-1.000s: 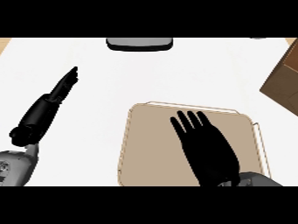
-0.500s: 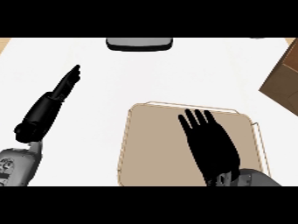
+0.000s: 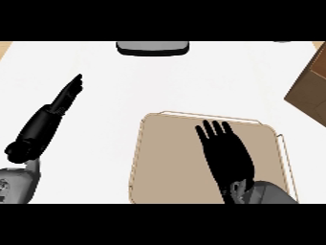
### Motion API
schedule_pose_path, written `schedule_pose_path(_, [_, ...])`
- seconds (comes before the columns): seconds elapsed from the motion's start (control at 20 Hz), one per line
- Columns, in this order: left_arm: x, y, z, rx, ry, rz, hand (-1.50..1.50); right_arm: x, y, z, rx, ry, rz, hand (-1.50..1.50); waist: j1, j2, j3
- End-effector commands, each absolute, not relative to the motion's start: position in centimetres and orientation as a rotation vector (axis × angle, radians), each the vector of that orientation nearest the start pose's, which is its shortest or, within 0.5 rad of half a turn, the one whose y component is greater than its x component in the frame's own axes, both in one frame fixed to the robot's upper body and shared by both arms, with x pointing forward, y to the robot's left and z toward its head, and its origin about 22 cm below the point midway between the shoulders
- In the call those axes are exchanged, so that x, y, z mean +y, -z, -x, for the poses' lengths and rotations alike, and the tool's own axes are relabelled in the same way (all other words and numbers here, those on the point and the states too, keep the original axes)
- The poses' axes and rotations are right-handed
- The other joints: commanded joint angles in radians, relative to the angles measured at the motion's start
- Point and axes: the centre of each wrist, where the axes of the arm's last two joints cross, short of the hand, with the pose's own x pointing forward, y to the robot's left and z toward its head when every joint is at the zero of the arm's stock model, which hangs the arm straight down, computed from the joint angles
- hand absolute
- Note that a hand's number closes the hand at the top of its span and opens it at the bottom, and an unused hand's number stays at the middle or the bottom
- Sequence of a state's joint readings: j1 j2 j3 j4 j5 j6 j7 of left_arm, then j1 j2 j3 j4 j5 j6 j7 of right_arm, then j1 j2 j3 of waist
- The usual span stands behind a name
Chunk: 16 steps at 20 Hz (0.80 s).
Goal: Pick the lemon from the tray and place it in the cardboard box
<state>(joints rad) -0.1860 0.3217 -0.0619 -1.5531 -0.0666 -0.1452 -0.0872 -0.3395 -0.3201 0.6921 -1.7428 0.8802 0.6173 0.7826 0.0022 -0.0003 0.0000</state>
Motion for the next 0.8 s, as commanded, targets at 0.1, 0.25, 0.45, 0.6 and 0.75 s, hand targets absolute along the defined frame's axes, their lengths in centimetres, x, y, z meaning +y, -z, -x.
schedule_pose_path(0.1, [27.4, -7.9, -29.8, -1.748, 0.52, -0.103, 0.0, -12.0, -8.7, -23.6, -0.862, -1.61, 0.97, -1.5, -0.004, 0.0, 0.0])
schedule_pose_path(0.25, [27.0, -8.4, -29.2, -1.741, 0.516, -0.093, 0.0, -12.2, -5.4, -25.3, -0.839, -1.621, 0.955, -1.5, 0.001, 0.0, 0.0])
schedule_pose_path(0.45, [28.0, -5.3, -28.1, -1.744, 0.541, -0.106, 0.0, -12.2, -6.0, -27.2, -0.819, -1.615, 0.893, -1.5, 0.002, 0.001, 0.0])
schedule_pose_path(0.6, [27.0, -7.1, -28.5, -1.763, 0.541, -0.105, 0.0, -14.0, -2.8, -27.0, -0.854, -1.67, 0.881, 1.5, 0.003, 0.001, 0.0])
schedule_pose_path(0.75, [27.0, -7.9, -30.2, -1.739, 0.55, -0.096, 0.0, -14.2, -3.9, -25.9, -0.951, -1.76, 0.876, 1.5, -0.001, 0.001, 0.0])
